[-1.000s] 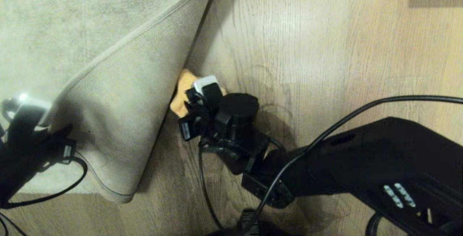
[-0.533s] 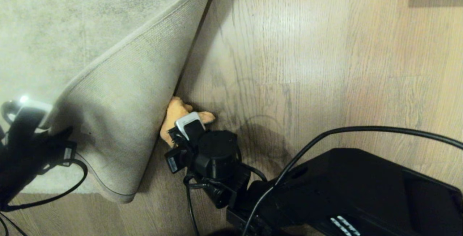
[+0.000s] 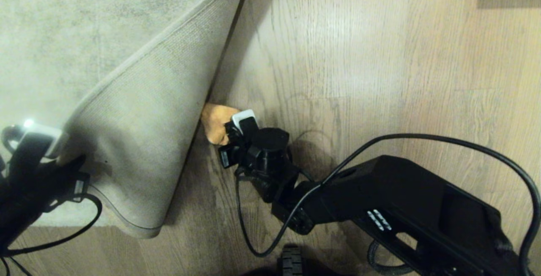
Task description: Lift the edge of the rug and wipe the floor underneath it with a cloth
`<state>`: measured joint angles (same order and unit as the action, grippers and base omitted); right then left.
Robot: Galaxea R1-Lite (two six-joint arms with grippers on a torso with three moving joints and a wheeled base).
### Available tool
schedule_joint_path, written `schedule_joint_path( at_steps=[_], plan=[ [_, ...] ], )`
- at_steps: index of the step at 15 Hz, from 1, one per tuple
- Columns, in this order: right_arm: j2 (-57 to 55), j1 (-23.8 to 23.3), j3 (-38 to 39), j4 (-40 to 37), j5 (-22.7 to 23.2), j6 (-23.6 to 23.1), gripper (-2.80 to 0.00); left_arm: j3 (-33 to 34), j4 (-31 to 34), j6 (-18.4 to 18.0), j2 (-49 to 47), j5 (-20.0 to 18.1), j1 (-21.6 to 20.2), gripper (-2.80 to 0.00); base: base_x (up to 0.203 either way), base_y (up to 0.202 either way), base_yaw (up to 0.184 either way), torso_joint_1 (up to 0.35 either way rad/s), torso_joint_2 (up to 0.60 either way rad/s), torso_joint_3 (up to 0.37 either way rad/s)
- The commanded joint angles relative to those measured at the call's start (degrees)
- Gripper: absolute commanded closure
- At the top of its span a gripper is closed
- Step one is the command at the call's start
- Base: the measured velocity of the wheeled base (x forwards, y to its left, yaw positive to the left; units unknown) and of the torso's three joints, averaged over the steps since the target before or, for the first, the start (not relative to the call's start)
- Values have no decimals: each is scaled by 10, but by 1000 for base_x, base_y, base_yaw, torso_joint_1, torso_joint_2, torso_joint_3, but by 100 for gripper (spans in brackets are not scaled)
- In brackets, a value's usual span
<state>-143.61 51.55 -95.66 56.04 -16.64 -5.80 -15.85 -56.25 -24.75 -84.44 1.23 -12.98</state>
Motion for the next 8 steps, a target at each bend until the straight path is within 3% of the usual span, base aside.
schedule_joint_path(
  at_steps=[1,8],
  plan=[
    [4,-36,-39,-12,-2,-2,0,1,-4,-1,2,0,0,0,0,0,0,0,0,0],
    [66,-105,-75,-43,-2,-25,0,2,-3,-3,6,0,0,0,0,0,0,0,0,0]
  ],
)
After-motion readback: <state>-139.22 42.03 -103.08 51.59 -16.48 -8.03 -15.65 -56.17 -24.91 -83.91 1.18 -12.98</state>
